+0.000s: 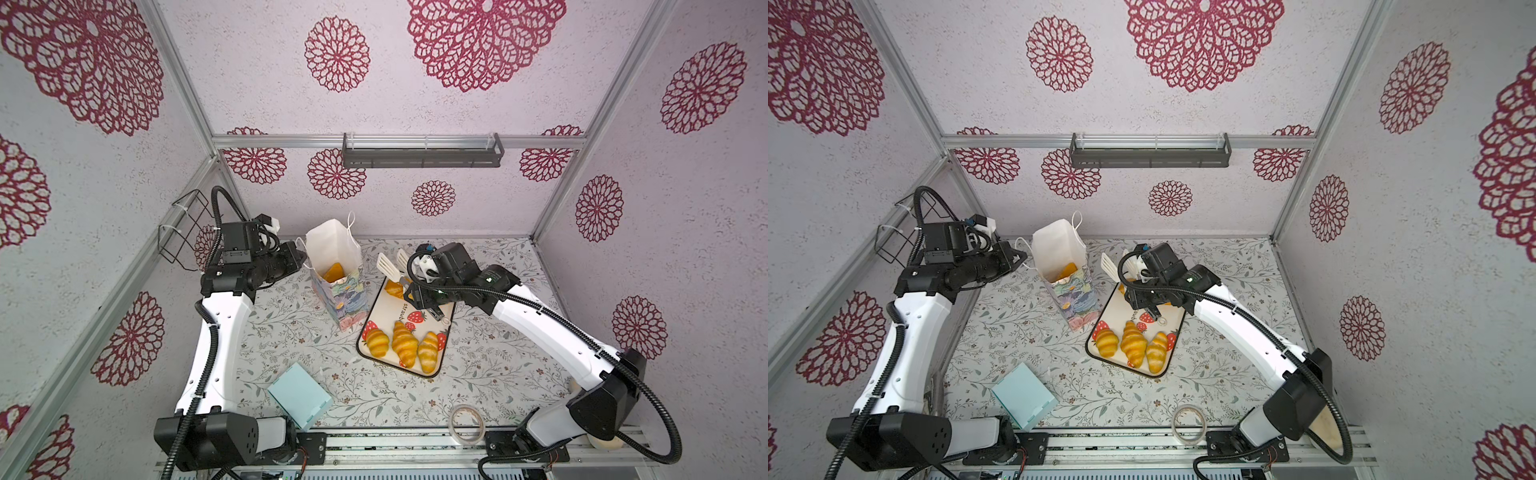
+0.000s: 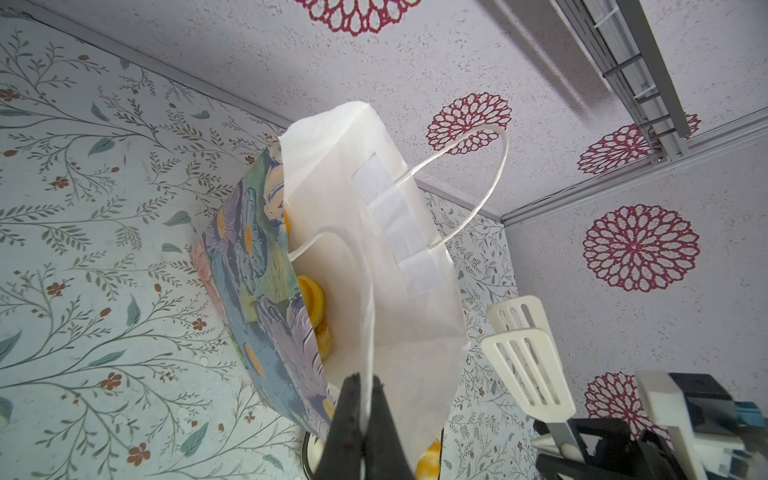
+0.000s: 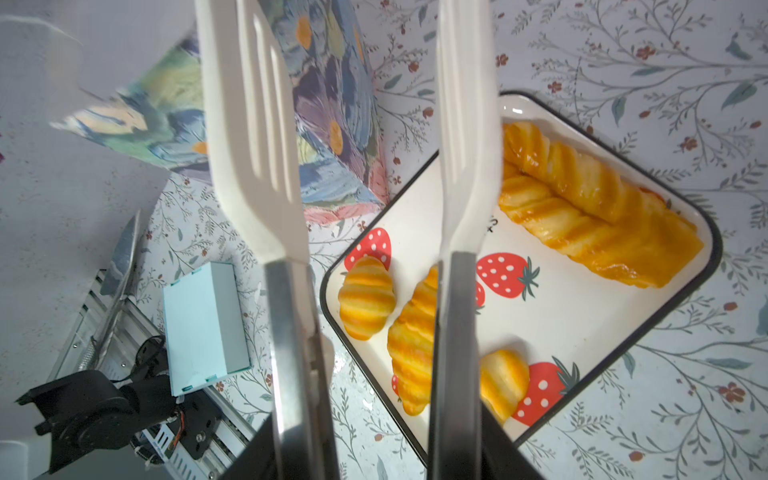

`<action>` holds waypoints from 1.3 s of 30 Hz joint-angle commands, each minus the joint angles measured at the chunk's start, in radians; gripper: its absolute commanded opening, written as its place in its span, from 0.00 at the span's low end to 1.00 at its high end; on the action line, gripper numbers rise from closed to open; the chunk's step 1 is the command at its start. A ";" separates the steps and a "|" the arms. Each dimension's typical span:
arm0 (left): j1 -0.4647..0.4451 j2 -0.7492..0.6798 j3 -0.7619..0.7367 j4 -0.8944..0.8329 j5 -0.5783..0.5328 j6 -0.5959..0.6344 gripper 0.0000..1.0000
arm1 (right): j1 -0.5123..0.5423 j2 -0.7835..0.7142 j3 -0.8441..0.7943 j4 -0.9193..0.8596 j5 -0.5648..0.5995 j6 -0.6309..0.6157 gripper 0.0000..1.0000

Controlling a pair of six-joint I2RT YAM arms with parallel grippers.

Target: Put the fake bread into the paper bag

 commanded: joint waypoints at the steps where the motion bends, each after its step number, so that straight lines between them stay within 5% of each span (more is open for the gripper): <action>1: 0.007 0.008 0.001 0.033 0.020 -0.011 0.00 | -0.003 -0.059 -0.032 0.023 -0.028 0.017 0.51; 39: 0.008 -0.008 -0.028 0.036 -0.010 -0.009 0.00 | 0.162 -0.003 -0.263 0.011 -0.072 0.052 0.56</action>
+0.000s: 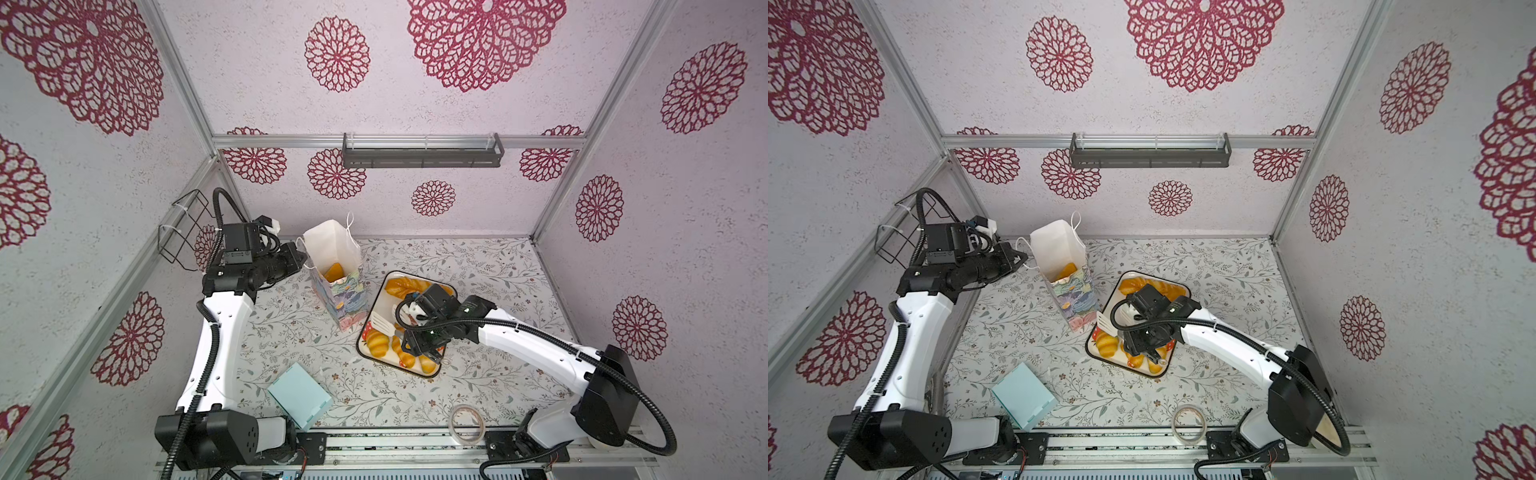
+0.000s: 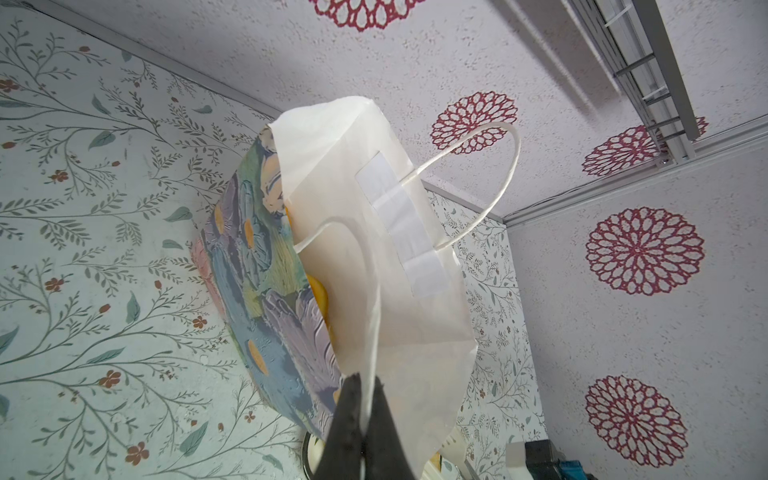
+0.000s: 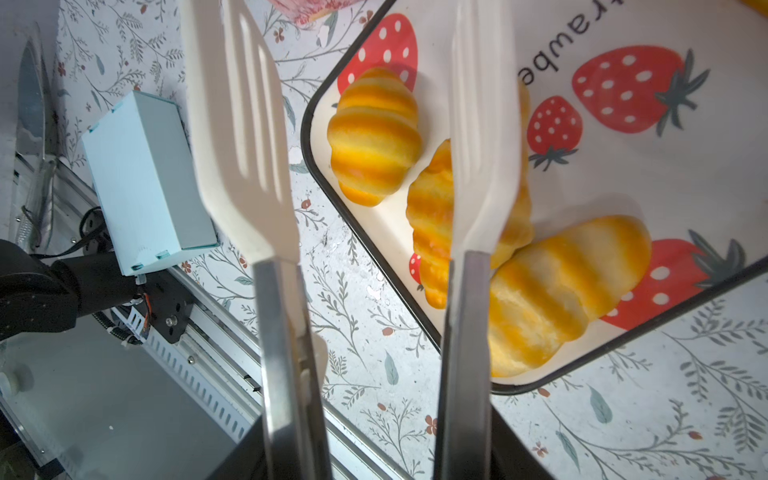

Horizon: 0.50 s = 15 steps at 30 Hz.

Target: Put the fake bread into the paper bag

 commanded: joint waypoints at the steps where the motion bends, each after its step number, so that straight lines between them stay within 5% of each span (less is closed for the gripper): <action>1: 0.007 -0.013 -0.010 0.024 -0.007 -0.003 0.00 | 0.015 0.013 0.012 0.013 0.003 0.010 0.57; 15: 0.007 -0.015 -0.022 0.028 -0.016 0.001 0.00 | 0.066 0.083 0.030 0.001 0.031 -0.002 0.58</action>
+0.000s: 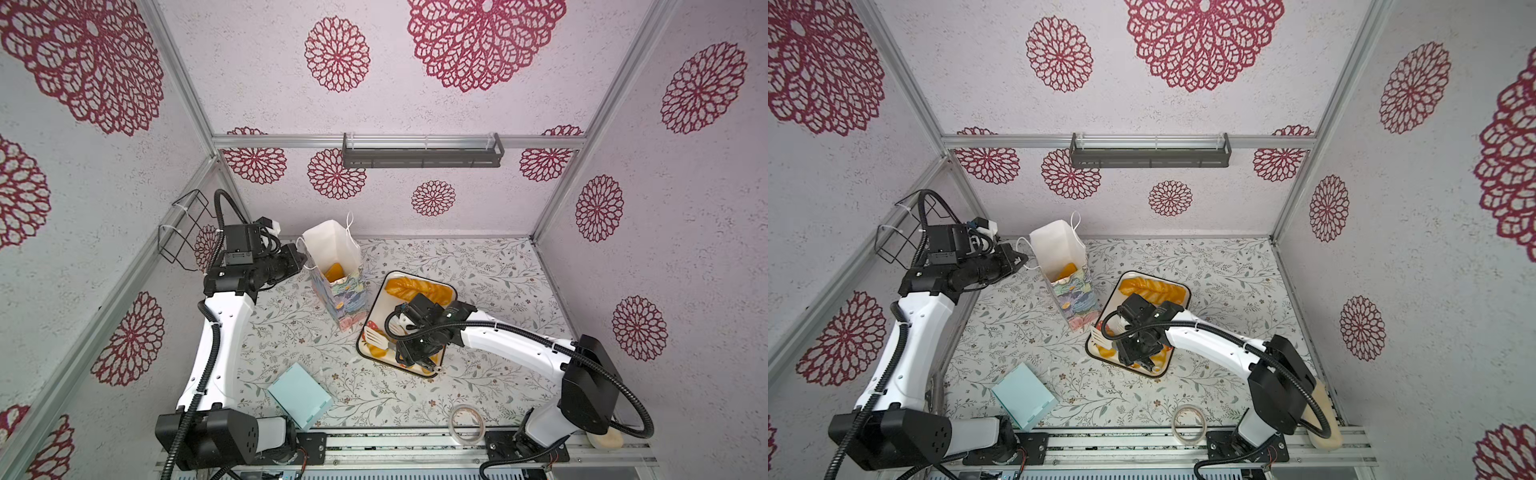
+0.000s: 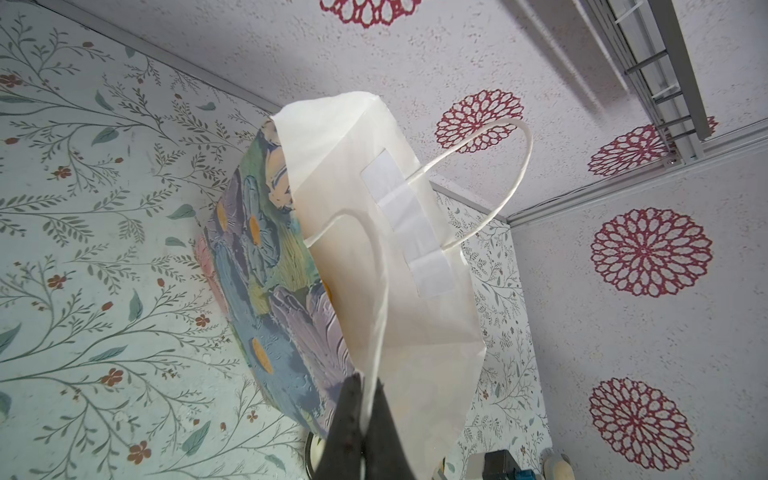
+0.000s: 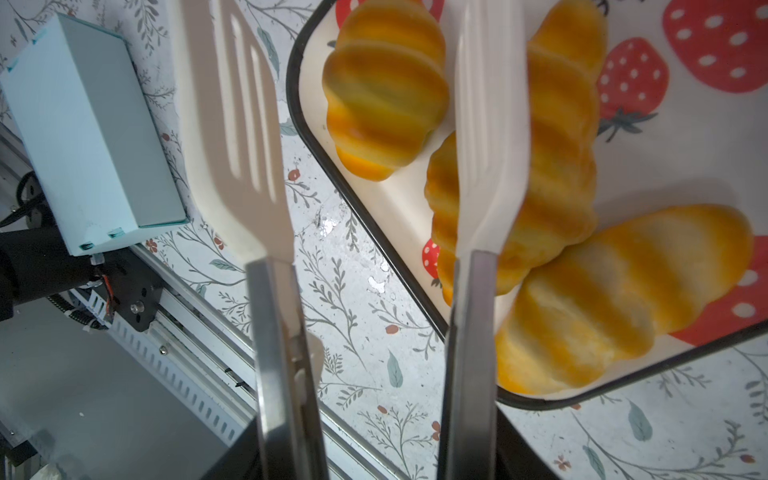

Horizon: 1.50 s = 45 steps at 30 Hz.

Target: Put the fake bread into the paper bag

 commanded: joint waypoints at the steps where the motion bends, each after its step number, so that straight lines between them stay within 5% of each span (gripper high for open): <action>1: 0.008 -0.013 -0.004 0.019 -0.007 0.000 0.00 | 0.011 -0.001 0.033 -0.003 0.026 -0.002 0.59; 45: 0.009 0.000 -0.013 0.029 -0.014 0.007 0.00 | 0.110 0.196 0.210 -0.196 0.254 -0.111 0.58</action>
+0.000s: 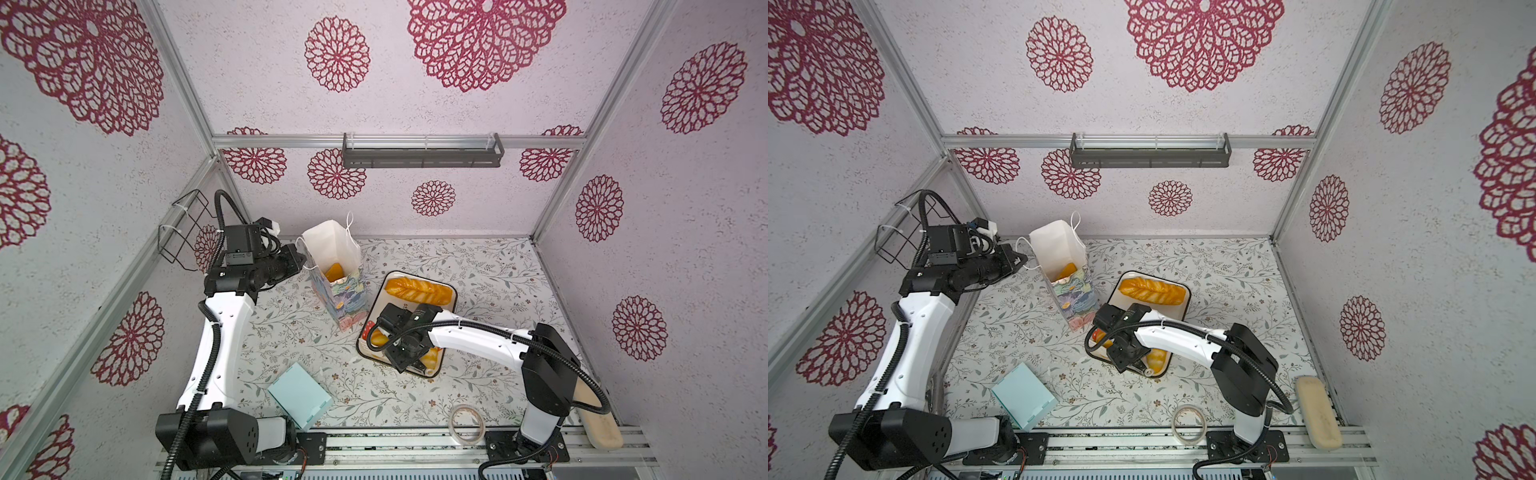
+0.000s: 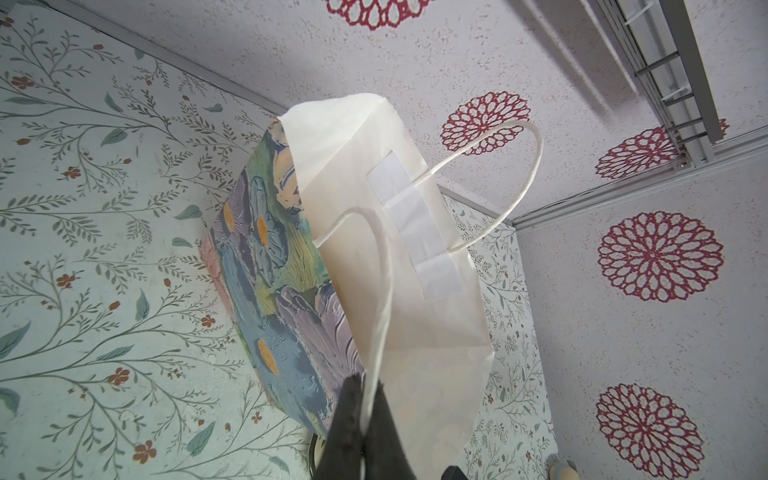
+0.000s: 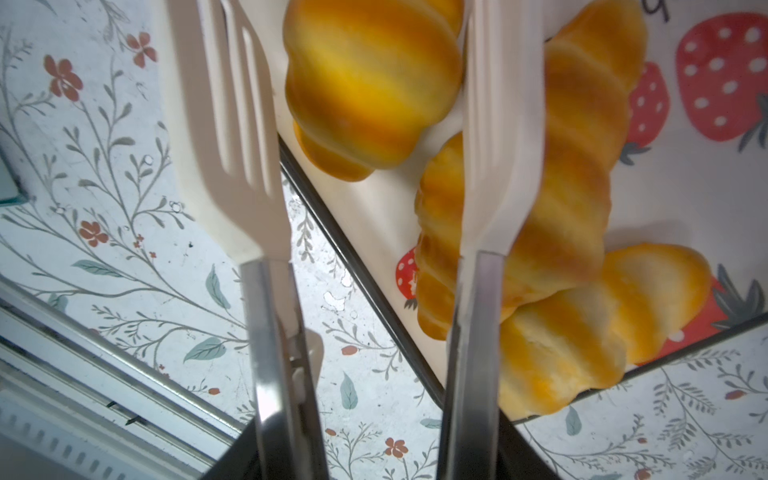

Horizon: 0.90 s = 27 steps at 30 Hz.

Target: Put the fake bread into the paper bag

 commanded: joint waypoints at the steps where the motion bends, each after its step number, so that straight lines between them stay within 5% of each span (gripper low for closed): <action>1: 0.009 0.002 -0.006 0.023 0.002 0.007 0.00 | 0.004 -0.011 0.036 -0.046 0.043 -0.023 0.57; 27: 0.009 0.002 0.000 0.016 0.001 0.006 0.00 | -0.006 -0.092 0.056 0.013 0.141 0.018 0.45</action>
